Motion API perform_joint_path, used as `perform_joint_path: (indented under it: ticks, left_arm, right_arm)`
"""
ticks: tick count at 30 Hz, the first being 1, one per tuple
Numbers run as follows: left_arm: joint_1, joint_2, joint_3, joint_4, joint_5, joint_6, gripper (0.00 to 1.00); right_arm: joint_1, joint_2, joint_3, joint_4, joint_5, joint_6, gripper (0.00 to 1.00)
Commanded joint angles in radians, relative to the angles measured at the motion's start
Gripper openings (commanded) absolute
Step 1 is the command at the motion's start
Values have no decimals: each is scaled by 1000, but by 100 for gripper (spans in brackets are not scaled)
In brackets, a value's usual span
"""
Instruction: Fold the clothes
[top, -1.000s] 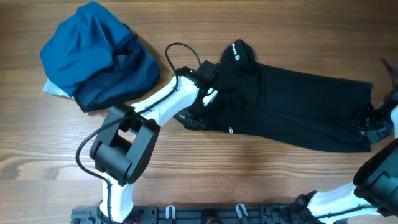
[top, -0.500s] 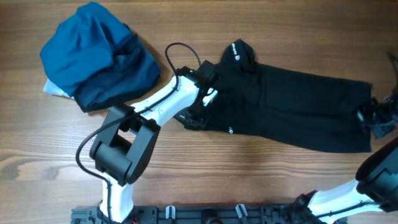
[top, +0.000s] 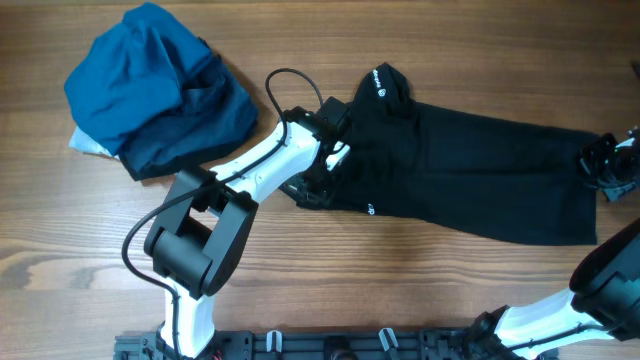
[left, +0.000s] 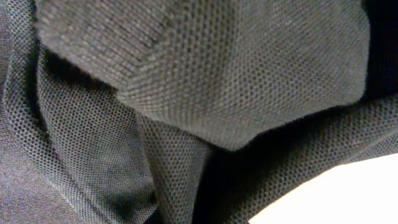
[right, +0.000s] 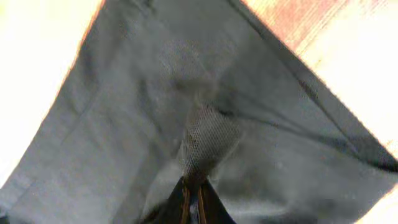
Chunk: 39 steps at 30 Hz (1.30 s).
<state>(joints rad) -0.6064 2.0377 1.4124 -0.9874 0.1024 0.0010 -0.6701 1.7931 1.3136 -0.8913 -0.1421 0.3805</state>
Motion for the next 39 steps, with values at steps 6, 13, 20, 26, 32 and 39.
perform_joint_path:
  ticks: [6, 13, 20, 26, 32, 39]
  left_arm:
    - [8, -26, -5, -50, 19, -10, 4]
    - [8, -145, -5, -147, 118, -17, 31]
    - [8, -151, -5, 38, 165, -9, 54]
    - [-11, -142, -5, 358, 309, -10, 75]
    - [-40, -46, -5, 482, 260, -10, 78]
    - [-87, 13, -5, 575, 183, -9, 69]
  right_arm:
    - [-117, -206, 14, -144, -41, -14, 4]
    - [-179, -436, 14, -356, 58, -14, 4]
    - [-133, -440, -47, -293, 26, -12, 11]
    - [-100, -417, -169, -157, -60, -11, 38]
    - [-100, -388, -191, -129, -103, -11, 38]
    - [-99, -388, -208, -111, -122, -11, 39]
